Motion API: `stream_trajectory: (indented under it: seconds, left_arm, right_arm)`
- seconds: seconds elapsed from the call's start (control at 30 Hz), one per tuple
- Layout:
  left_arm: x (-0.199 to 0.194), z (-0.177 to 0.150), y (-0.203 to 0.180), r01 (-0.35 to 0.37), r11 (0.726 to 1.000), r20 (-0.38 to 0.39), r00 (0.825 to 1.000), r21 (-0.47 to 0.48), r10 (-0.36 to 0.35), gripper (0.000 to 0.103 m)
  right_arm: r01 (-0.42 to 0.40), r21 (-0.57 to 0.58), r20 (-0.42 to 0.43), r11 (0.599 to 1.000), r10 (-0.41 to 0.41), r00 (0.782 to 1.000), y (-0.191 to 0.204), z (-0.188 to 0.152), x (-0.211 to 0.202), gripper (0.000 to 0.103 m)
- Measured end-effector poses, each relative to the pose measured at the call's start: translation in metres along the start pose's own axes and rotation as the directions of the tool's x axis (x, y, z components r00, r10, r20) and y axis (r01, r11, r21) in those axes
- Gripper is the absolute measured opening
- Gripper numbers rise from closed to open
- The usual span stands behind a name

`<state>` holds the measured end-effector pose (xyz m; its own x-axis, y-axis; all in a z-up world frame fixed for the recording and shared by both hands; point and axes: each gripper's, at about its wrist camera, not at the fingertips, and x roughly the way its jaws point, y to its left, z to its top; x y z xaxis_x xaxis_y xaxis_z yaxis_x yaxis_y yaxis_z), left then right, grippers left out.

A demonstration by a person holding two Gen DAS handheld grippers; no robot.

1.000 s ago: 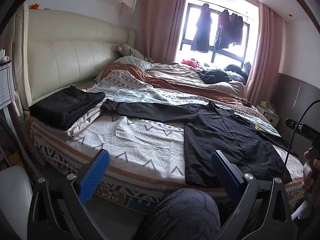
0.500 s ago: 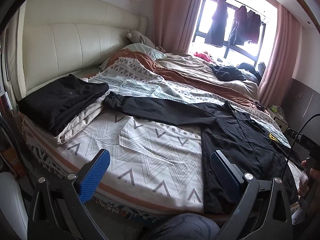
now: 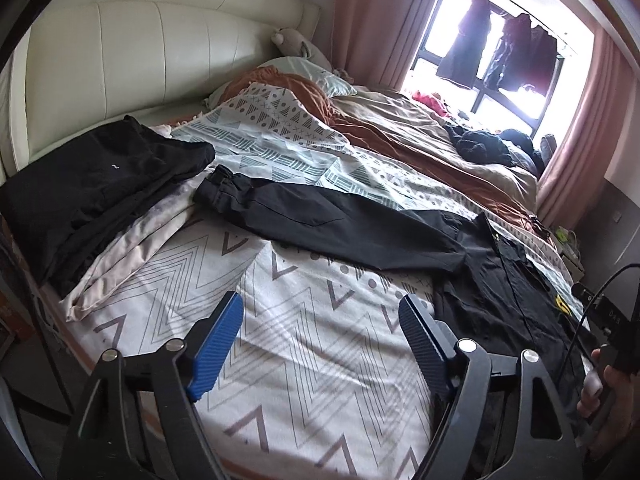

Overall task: Fold large clothes
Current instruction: 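Lower both tools toward the black jacket's sleeves on the bed, then grasp the jacket sleeve cuff with the left tool and lift it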

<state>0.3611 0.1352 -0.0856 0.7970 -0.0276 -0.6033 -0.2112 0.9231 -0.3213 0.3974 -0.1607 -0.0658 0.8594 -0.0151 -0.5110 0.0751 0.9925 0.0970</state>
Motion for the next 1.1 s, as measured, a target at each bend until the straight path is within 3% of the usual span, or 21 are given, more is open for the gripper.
stream_trajectory:
  seconds: [0.2, 0.47, 0.63, 0.8, 0.9, 1.0, 1.07, 1.1]
  left_arm:
    - [0.047, 0.020, 0.020, -0.013, 0.998, -0.030, 0.999, -0.062, 0.011, 0.080]
    - [0.110, 0.046, 0.053, -0.043, 0.984, -0.085, 0.996, -0.175, 0.028, 0.069]
    - [0.149, 0.060, 0.066, -0.071, 0.975, -0.126, 0.991, -0.213, 0.044, 0.068]
    - [0.185, 0.064, 0.078, -0.118, 0.965, -0.184, 0.980, -0.236, 0.075, 0.068]
    - [0.208, 0.065, 0.088, -0.159, 0.954, -0.223, 0.969, -0.254, 0.102, 0.068]
    - [0.229, 0.063, 0.097, -0.204, 0.943, -0.263, 0.956, -0.264, 0.133, 0.060]
    - [0.235, 0.068, 0.098, -0.230, 0.943, -0.250, 0.954, -0.242, 0.169, 0.055]
    - [0.238, 0.071, 0.098, -0.243, 0.941, -0.250, 0.951, -0.236, 0.183, 0.046]
  right_arm:
    - [-0.032, 0.033, -0.042, 0.999, 0.033, 0.999, -0.002, 0.017, 0.052, 0.103]
    - [-0.063, 0.088, -0.087, 0.994, 0.071, 0.994, -0.012, 0.038, 0.114, 0.102]
    - [-0.079, 0.126, -0.124, 0.989, 0.095, 0.988, -0.019, 0.049, 0.149, 0.071]
    - [-0.087, 0.158, -0.145, 0.984, 0.110, 0.983, -0.027, 0.058, 0.177, 0.068]
    - [-0.097, 0.181, -0.161, 0.979, 0.126, 0.979, -0.032, 0.064, 0.193, 0.054]
    - [-0.132, 0.234, -0.183, 0.963, 0.177, 0.967, -0.039, 0.070, 0.216, 0.047]
    - [-0.149, 0.279, -0.195, 0.949, 0.207, 0.959, -0.044, 0.073, 0.231, 0.043]
    - [-0.161, 0.301, -0.200, 0.940, 0.228, 0.953, -0.046, 0.074, 0.239, 0.041]
